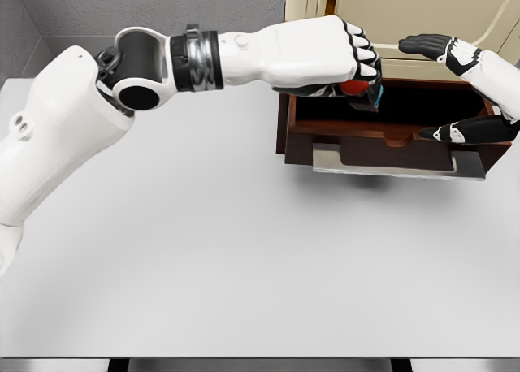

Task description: Put the switch into the drawer with left arm, and close the drawer with right arm

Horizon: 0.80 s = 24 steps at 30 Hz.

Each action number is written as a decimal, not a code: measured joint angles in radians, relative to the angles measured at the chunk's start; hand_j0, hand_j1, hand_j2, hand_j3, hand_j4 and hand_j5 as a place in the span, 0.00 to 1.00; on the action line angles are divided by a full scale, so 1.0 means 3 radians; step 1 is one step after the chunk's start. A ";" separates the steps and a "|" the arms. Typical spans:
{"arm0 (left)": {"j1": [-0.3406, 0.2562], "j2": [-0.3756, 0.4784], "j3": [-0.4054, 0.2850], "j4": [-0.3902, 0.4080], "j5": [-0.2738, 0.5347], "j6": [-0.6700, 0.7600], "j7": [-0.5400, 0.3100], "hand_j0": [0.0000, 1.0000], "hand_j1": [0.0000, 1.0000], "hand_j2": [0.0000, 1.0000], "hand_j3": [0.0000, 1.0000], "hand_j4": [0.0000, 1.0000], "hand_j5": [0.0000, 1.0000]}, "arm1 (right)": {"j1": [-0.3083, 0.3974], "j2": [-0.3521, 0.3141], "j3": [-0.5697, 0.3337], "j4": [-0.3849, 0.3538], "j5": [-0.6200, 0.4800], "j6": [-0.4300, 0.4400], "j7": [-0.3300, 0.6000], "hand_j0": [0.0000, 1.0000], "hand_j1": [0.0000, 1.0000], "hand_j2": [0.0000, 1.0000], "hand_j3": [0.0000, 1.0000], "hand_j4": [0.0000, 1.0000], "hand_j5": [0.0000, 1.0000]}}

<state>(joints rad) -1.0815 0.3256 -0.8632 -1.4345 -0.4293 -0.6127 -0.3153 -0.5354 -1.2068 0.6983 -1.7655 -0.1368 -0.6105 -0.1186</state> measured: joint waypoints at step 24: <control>0.0036 0.0138 0.0149 0.0010 0.0044 0.0001 0.0005 1.00 1.00 1.00 1.00 1.00 1.00 | 0.0051 0.0000 -0.0048 0.0000 -0.0018 0.0000 -0.0022 1.00 1.00 1.00 1.00 1.00 1.00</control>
<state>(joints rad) -1.0707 0.3669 -0.8184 -1.4314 -0.4160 -0.6125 -0.3138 -0.5200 -1.2067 0.6839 -1.7654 -0.1423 -0.6105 -0.1252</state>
